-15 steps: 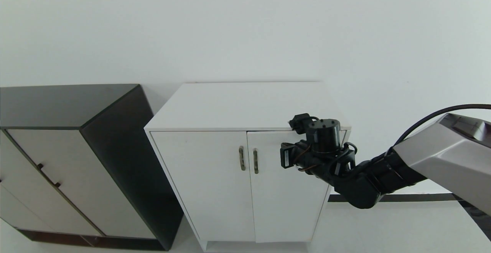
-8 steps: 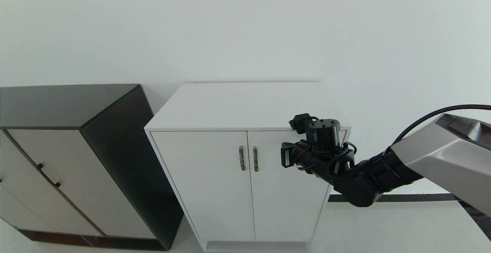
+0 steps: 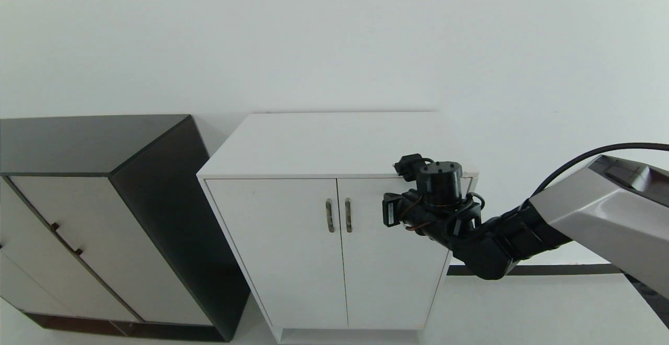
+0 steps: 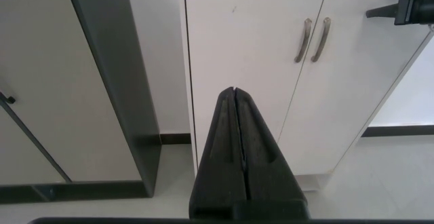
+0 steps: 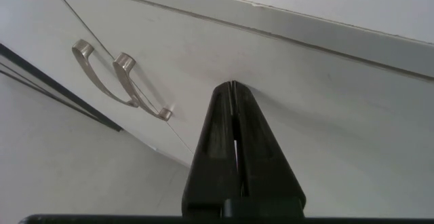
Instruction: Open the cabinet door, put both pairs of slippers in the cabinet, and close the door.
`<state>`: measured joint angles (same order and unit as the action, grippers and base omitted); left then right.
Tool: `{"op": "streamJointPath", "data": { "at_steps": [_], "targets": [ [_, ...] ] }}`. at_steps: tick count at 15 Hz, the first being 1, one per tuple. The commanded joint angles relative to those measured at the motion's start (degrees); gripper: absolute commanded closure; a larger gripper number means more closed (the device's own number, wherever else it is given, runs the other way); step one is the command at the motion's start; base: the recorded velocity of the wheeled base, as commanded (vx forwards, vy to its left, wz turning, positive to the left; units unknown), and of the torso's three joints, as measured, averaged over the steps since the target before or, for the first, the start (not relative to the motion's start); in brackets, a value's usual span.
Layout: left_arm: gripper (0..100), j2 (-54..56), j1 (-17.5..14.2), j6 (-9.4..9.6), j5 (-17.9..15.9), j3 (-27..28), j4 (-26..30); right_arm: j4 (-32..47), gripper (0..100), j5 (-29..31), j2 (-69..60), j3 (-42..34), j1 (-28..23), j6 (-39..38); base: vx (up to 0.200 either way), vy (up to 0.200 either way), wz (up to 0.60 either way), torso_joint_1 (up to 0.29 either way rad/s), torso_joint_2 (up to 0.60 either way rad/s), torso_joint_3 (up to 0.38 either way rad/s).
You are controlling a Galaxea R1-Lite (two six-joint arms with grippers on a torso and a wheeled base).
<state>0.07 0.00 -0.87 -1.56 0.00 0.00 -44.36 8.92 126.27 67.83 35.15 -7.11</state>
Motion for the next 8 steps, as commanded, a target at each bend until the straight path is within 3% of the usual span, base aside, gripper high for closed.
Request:
{"op": "streamJointPath", "data": {
  "at_steps": [1, 6, 8],
  "targets": [
    [100, -0.07, 0.00, -0.01, -0.02, 0.00, 0.00, -0.02, 100, 0.04, 0.12, 0.11, -0.08, -0.01, 0.000, 0.000, 0.00, 0.000, 0.00, 0.000],
    [100, -0.07, 0.00, -0.01, -0.02, 0.00, 0.00, -0.20, 100, 0.31, -0.59, -0.68, 0.01, -0.28, 0.000, 0.000, 0.00, 0.000, 0.00, 0.000],
    [100, -0.07, 0.00, -0.01, -0.02, 0.00, 0.00, -1.25, 100, 0.39, -4.10, -4.46, 0.63, -0.19, 0.000, 0.000, 0.00, 0.000, 0.00, 0.000]
  ]
}}
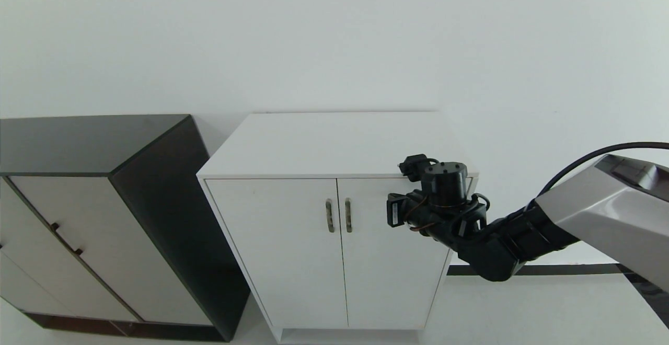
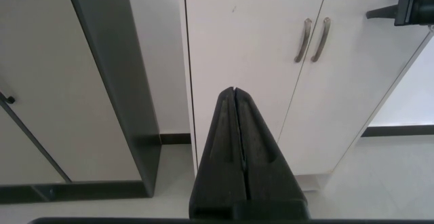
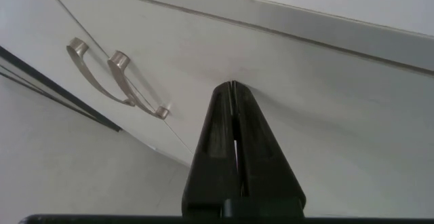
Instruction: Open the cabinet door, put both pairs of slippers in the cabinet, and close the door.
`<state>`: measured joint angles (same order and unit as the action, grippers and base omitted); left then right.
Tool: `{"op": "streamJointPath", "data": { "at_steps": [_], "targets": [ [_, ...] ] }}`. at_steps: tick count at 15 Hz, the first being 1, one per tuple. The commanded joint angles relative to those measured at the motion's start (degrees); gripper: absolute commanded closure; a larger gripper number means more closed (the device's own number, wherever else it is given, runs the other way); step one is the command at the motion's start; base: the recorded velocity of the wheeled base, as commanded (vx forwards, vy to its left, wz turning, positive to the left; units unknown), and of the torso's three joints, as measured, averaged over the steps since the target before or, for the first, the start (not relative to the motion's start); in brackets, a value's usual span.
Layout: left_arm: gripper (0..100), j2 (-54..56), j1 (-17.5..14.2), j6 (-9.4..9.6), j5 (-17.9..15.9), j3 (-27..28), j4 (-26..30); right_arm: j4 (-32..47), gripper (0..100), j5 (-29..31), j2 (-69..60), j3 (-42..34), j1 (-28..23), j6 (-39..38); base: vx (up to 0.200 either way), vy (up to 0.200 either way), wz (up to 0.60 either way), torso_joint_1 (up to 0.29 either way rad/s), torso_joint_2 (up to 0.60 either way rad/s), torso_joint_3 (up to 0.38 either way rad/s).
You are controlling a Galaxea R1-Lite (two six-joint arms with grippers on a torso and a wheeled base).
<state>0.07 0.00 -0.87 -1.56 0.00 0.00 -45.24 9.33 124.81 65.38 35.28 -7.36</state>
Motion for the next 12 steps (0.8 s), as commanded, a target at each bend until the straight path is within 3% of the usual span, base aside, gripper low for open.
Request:
{"op": "streamJointPath", "data": {
  "at_steps": [1, 8, 12],
  "targets": [
    [100, -0.07, 0.00, -0.01, -0.02, 0.00, 0.00, -0.46, 100, 0.25, -4.66, -3.68, 1.11, 0.07, 0.000, 0.000, 0.00, 0.000, 0.00, 0.000],
    [100, -0.07, 0.00, 0.07, -0.02, 0.00, 0.00, -0.46, 100, 7.11, -29.53, -28.55, -0.30, 0.51, 0.000, 0.000, 0.00, 0.000, 0.00, 0.000],
    [100, -0.07, 0.00, -0.01, -0.02, 0.00, 0.00, -0.38, 100, 8.52, -43.60, -44.20, -6.98, 0.51, 0.000, 0.000, 0.00, 0.000, 0.00, 0.000]
  ]
}}
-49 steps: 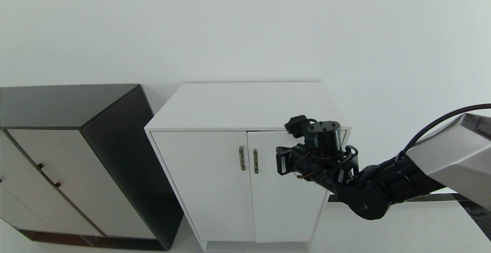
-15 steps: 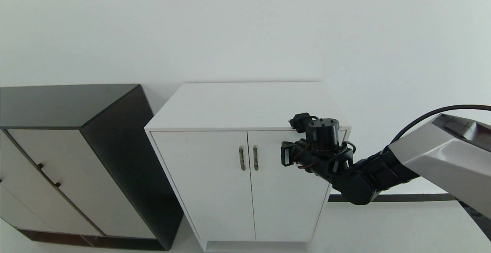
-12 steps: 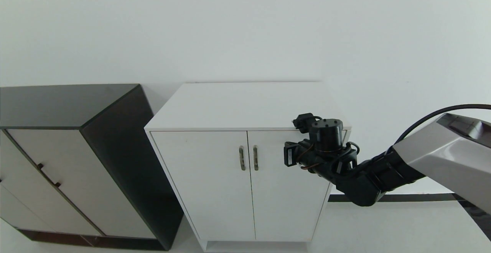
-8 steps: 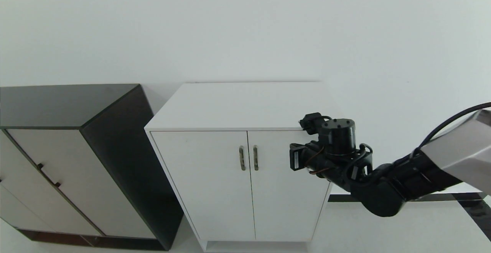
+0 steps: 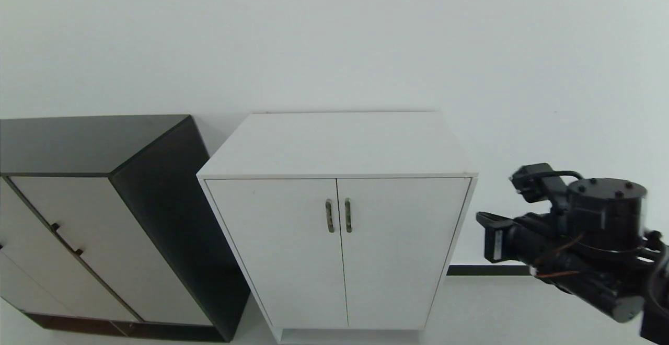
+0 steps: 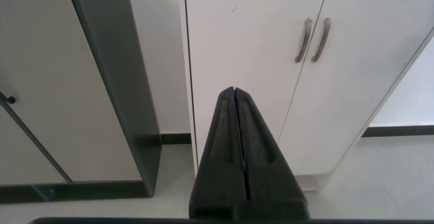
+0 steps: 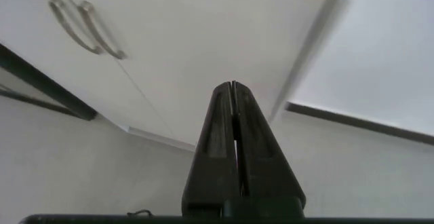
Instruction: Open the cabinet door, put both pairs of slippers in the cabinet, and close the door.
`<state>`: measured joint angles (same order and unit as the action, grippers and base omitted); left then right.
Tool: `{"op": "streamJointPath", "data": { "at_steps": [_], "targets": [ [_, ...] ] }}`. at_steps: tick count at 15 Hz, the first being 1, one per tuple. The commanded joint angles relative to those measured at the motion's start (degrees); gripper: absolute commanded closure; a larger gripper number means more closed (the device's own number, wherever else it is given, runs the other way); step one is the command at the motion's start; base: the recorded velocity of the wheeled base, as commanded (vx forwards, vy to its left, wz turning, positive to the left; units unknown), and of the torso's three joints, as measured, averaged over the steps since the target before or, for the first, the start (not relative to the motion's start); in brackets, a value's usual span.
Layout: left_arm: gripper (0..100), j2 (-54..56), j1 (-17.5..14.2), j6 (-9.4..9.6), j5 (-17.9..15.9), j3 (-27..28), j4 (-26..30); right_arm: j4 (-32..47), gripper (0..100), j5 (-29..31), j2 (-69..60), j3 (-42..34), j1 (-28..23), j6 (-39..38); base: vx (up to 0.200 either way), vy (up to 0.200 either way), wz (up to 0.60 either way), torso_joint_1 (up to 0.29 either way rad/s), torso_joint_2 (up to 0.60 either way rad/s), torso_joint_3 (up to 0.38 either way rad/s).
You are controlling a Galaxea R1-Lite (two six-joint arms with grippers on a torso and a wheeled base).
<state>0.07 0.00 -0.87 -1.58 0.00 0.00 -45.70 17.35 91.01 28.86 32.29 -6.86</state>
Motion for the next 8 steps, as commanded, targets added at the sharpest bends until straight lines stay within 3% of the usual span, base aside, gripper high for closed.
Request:
{"op": "streamJointPath", "data": {
  "at_steps": [1, 4, 5, 6, 8],
  "targets": [
    [100, -0.07, 0.00, -0.01, 0.00, 0.00, 0.00, 0.26, 100, 0.49, -12.88, -11.19, -6.45, 0.01, 0.000, 0.000, 0.00, 0.000, 0.00, 0.000],
    [100, -0.07, 0.00, -0.01, 0.00, 0.00, 0.00, 0.53, 100, 0.49, -20.26, -19.36, -12.69, 0.54, 0.000, 0.000, 0.00, 0.000, 0.00, 0.000],
    [100, -0.07, 0.00, -0.01, 0.00, 0.00, 0.00, 0.53, 100, 0.49, -20.26, -19.36, -12.69, 0.54, 0.000, 0.000, 0.00, 0.000, 0.00, 0.000],
    [100, -0.07, 0.00, -0.01, 0.00, 0.00, 0.00, 0.97, 100, 0.49, -23.51, -25.52, -16.56, 2.64, 0.000, 0.000, 0.00, 0.000, 0.00, 0.000],
    [100, -0.07, 0.00, -0.01, 0.00, 0.00, 0.00, 1.67, 100, 0.49, -27.12, -28.86, -18.05, 2.47, 0.000, 0.000, 0.00, 0.000, 0.00, 0.000]
  ]
}}
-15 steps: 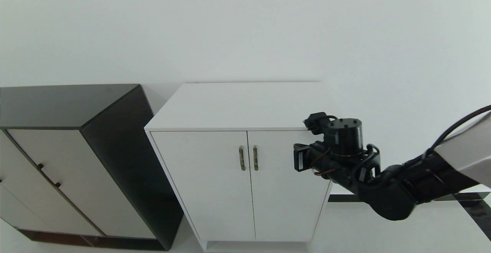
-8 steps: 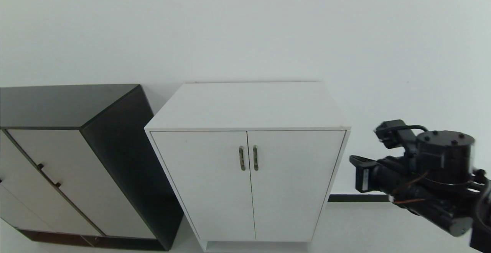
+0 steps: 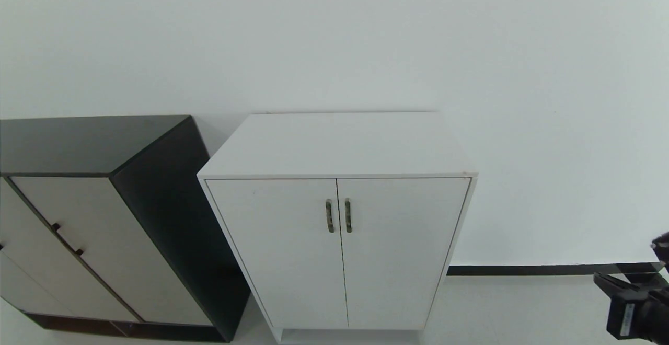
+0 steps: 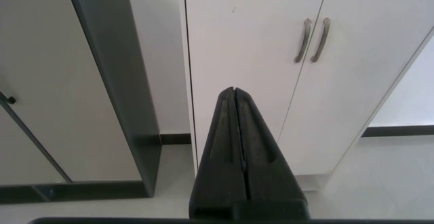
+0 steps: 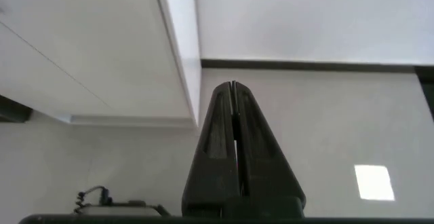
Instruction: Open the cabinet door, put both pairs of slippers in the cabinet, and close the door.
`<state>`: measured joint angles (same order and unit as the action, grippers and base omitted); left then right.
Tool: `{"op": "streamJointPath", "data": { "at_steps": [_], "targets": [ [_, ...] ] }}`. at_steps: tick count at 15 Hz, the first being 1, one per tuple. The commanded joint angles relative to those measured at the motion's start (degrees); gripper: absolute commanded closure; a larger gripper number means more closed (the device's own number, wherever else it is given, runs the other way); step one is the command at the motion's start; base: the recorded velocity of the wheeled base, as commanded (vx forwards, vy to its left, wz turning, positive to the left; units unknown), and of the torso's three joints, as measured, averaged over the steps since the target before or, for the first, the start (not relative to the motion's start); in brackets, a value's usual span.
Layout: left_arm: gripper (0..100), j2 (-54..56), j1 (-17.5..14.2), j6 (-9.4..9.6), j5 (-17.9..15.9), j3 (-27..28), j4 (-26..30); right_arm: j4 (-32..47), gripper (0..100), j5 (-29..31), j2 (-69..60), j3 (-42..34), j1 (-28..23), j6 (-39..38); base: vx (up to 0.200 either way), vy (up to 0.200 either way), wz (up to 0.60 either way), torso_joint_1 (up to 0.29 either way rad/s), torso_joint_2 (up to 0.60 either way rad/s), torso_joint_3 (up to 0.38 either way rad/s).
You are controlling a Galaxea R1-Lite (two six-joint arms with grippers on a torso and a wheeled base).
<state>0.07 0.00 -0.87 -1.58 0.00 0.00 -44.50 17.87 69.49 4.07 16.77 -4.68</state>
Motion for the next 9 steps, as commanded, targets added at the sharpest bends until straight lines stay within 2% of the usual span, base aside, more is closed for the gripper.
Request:
{"op": "streamJointPath", "data": {
  "at_steps": [1, 2, 3, 5, 8, 9],
  "targets": [
    [100, -0.07, 0.00, -0.01, 0.00, 0.00, 0.00, 4.59, 100, -0.12, -9.19, -4.07, -3.06, 0.11, 0.000, 0.000, 0.00, 0.000, 0.00, 0.000],
    [100, -0.07, 0.00, -0.01, 0.00, 0.00, 0.00, 7.05, 100, -0.29, -11.21, -4.07, -3.24, 0.29, 0.000, 0.000, 0.00, 0.000, 0.00, 0.000],
    [100, -0.07, 0.00, -0.01, 0.00, 0.00, 0.00, 15.32, 100, -0.82, -17.54, -4.07, -3.06, 0.64, 0.000, 0.000, 0.00, 0.000, 0.00, 0.000],
    [100, -0.07, 0.00, -0.10, 0.00, 0.00, 0.00, 23.93, 100, -1.52, -25.98, -4.07, -2.89, 0.73, 0.000, 0.000, 0.00, 0.000, 0.00, 0.000],
    [100, -0.07, 0.00, -0.01, 0.00, 0.00, 0.00, 37.90, 100, -6.01, -40.04, -4.07, -2.89, 2.40, 0.000, 0.000, 0.00, 0.000, 0.00, 0.000],
    [100, -0.07, 0.00, -0.01, -0.09, 0.00, 0.00, 44.32, 100, -9.43, -46.99, -3.28, -2.80, 3.63, 0.000, 0.000, 0.00, 0.000, 0.00, 0.000]
  ]
}}
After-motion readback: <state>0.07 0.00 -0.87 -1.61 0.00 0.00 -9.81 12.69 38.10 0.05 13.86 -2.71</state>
